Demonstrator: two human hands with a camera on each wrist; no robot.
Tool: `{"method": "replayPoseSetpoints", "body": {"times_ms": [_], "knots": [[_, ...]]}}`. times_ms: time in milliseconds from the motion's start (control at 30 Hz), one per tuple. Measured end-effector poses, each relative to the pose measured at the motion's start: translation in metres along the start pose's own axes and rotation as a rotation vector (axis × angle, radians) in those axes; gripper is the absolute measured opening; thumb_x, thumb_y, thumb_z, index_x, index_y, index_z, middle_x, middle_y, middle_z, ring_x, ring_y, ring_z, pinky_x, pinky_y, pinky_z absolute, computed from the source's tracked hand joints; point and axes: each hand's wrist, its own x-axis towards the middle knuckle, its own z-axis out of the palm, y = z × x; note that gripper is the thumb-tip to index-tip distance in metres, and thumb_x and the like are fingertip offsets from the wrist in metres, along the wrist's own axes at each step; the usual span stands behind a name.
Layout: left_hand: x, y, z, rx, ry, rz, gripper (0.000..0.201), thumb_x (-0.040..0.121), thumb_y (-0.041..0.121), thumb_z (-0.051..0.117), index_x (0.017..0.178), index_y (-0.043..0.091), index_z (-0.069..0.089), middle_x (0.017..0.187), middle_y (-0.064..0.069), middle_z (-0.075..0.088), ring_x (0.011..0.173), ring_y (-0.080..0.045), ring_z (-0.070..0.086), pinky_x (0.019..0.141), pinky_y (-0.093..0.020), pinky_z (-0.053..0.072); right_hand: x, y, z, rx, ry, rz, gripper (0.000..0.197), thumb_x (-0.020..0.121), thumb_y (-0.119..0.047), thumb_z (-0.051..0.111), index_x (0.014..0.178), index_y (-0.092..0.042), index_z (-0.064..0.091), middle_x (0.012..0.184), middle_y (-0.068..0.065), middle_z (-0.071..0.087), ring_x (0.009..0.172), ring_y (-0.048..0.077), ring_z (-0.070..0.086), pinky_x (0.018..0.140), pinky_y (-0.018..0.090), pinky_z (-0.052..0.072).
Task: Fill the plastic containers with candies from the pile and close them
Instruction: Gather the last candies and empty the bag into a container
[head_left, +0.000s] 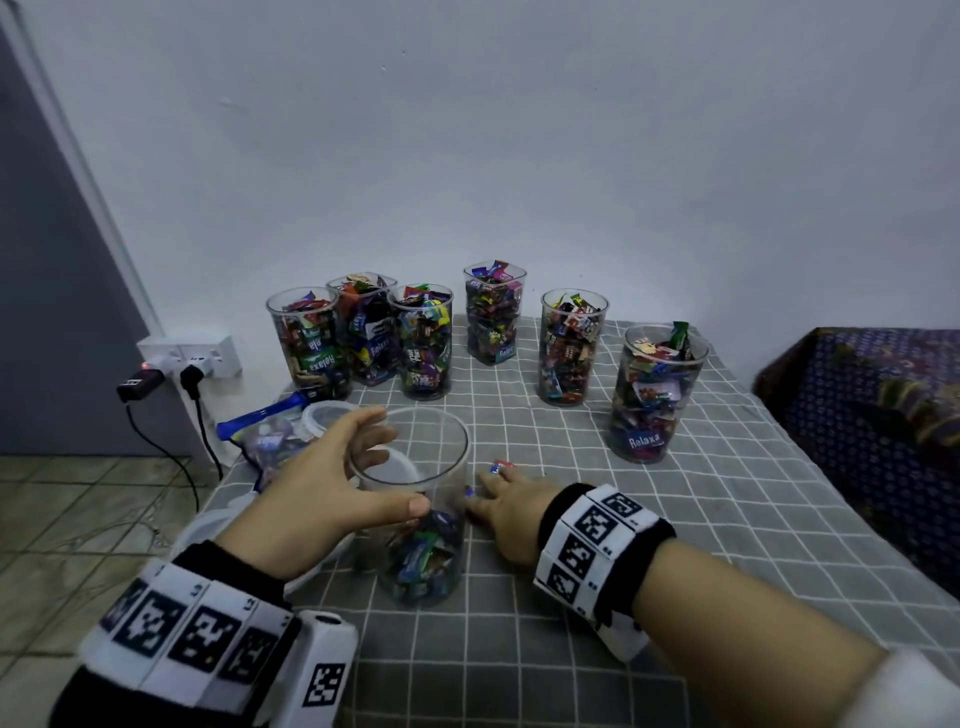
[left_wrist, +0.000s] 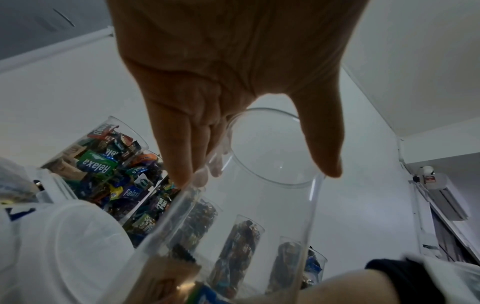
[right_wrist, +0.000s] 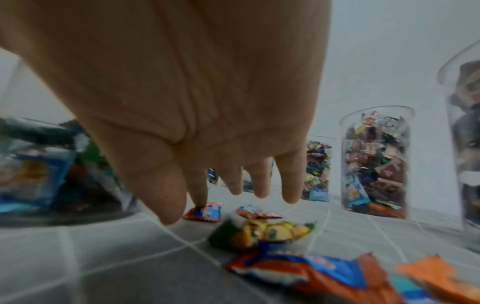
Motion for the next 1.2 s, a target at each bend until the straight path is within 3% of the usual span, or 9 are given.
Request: {"method": "replayPoseSetpoints", "body": {"times_ms": [133,267,433,500,567,700,900,1033,1200], "knots": [[0.009,-0.002,0.006,-0.006,0.018,0.013,0.131,0.015,0.070,0.082,0.131,0.031,0.036,0.120,0.021,0.051,0.115,0.004,0.049,0.096,-0.028,0.045,0.011,0.009,-0.001,0.118,0.152,0.107,0.057,0.093,-0.021,0.047,0.145,-0.013,0.026,0.155,0.008,0.016,0.142,0.029,0.017,0.113,0.047,0.024],[0.018,0.001,0.013,0.010,0.024,0.015,0.125,0.031,0.061,0.086,0.137,0.025,0.033,0.127,0.012,0.050,0.111,0.001,0.050,0.093,-0.023,0.043,0.018,0.012,0.002,0.183,0.208,0.116,0.044,0.088,-0.022,0.051,0.130,-0.016,0.037,0.139,0.007,0.043,0.126,0.029,0.041,0.102,0.043,0.038],[0.033,0.001,0.018,0.050,0.016,-0.011,0.123,0.035,0.052,0.079,0.142,0.021,0.028,0.127,0.010,0.047,0.117,-0.008,0.047,0.101,-0.031,0.041,0.018,0.021,0.000,0.095,0.095,0.103,0.058,0.089,-0.022,0.052,0.143,-0.032,0.032,0.144,0.002,0.037,0.128,0.030,0.042,0.104,0.045,0.038],[0.038,0.002,0.021,0.055,0.012,-0.012,0.121,0.037,0.051,0.080,0.142,0.022,0.027,0.128,0.010,0.047,0.118,-0.009,0.046,0.101,-0.031,0.040,0.014,0.026,-0.004,0.074,0.030,0.098,0.054,0.092,-0.020,0.049,0.143,-0.031,0.034,0.145,0.004,0.037,0.128,0.030,0.042,0.105,0.045,0.037],[0.043,0.003,0.025,0.056,0.013,-0.009,0.113,0.051,0.038,0.089,0.143,0.020,0.026,0.133,0.005,0.046,0.119,-0.009,0.045,0.101,-0.030,0.039,0.007,0.032,-0.007,0.040,-0.043,0.094,0.054,0.095,-0.016,0.047,0.145,-0.026,0.032,0.148,0.008,0.033,0.133,0.030,0.037,0.109,0.043,0.032],[0.052,0.004,0.031,0.069,0.005,-0.006,0.094,0.068,0.020,0.080,0.144,0.016,0.025,0.139,-0.001,0.043,0.119,-0.010,0.044,0.100,-0.029,0.038,-0.012,0.040,-0.005,0.041,-0.067,0.075,0.052,0.097,-0.017,0.044,0.147,-0.022,0.030,0.151,0.008,0.030,0.137,0.028,0.032,0.112,0.038,0.026],[0.059,0.009,0.039,0.062,-0.019,-0.001,0.110,0.051,0.040,0.079,0.144,0.017,0.024,0.140,0.001,0.044,0.125,-0.014,0.044,0.108,-0.040,0.037,-0.039,0.042,0.013,0.048,-0.059,0.078,0.075,0.085,-0.030,0.061,0.147,-0.035,0.020,0.150,0.002,0.025,0.132,0.028,0.036,0.101,0.041,0.037],[0.063,0.012,0.047,0.073,-0.019,0.003,0.116,0.045,0.047,0.076,0.144,0.020,0.024,0.138,0.002,0.045,0.125,-0.016,0.044,0.107,-0.043,0.037,-0.050,0.043,0.018,0.067,0.007,0.056,0.060,0.089,-0.022,0.057,0.143,-0.034,0.033,0.142,0.005,0.035,0.126,0.028,0.042,0.099,0.038,0.040],[0.074,0.010,0.056,0.079,-0.032,0.008,0.101,0.061,0.035,0.081,0.143,0.020,0.025,0.127,0.008,0.046,0.124,-0.016,0.044,0.107,-0.041,0.036,-0.055,0.041,0.022,0.051,0.083,0.061,0.045,0.093,-0.018,0.052,0.136,-0.027,0.044,0.133,0.007,0.042,0.119,0.028,0.048,0.093,0.035,0.042]]}}
